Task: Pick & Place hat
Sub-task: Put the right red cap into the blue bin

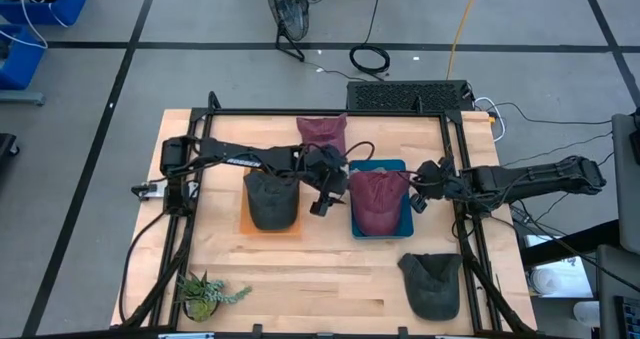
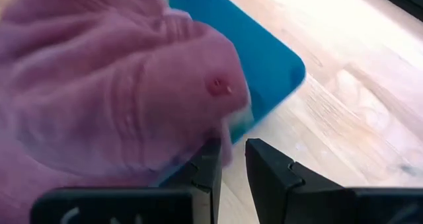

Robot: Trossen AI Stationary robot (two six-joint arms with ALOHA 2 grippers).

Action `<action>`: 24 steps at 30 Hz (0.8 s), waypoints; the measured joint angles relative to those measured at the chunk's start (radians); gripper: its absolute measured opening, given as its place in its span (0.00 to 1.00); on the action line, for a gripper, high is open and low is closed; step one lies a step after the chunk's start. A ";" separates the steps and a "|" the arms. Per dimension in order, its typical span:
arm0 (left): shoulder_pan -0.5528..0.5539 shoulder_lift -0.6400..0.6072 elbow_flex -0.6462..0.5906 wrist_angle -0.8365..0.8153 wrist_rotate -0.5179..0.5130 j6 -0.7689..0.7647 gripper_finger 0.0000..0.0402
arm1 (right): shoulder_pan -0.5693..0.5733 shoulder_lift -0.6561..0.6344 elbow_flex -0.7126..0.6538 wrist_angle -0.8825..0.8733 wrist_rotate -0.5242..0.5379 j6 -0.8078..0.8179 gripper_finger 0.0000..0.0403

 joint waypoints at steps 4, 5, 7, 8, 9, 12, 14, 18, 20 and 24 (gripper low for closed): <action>0.001 0.013 0.000 0.034 -0.014 -0.005 0.53 | 0.000 0.022 0.000 0.050 -0.034 -0.002 0.15; 0.002 0.014 0.000 0.044 -0.041 -0.011 0.53 | 0.000 0.029 0.000 0.056 -0.046 -0.004 0.15; 0.002 0.013 0.000 0.085 -0.112 -0.034 0.53 | 0.000 0.044 0.000 0.058 -0.047 -0.004 0.15; 0.003 0.011 0.001 0.103 -0.141 -0.056 0.53 | 0.000 0.051 0.000 0.060 -0.047 -0.004 0.15; 0.006 0.011 0.001 0.115 -0.155 -0.080 0.53 | 0.000 0.057 0.000 0.064 -0.047 -0.004 0.15; 0.014 0.019 0.001 0.116 -0.121 -0.123 0.53 | 0.000 0.073 0.000 0.080 -0.046 -0.007 0.15; 0.015 0.024 0.001 0.091 -0.097 -0.128 0.53 | 0.000 0.077 0.000 0.083 -0.046 -0.012 0.15; 0.013 0.022 0.001 0.045 -0.096 -0.117 0.53 | 0.000 0.079 0.000 0.079 -0.046 -0.013 0.15; 0.018 0.007 0.000 0.005 -0.096 -0.118 0.53 | 0.000 0.079 0.000 0.079 -0.046 -0.014 0.15; 0.026 0.001 0.002 0.025 -0.081 -0.138 0.49 | 0.000 0.079 0.000 0.079 -0.045 -0.024 0.15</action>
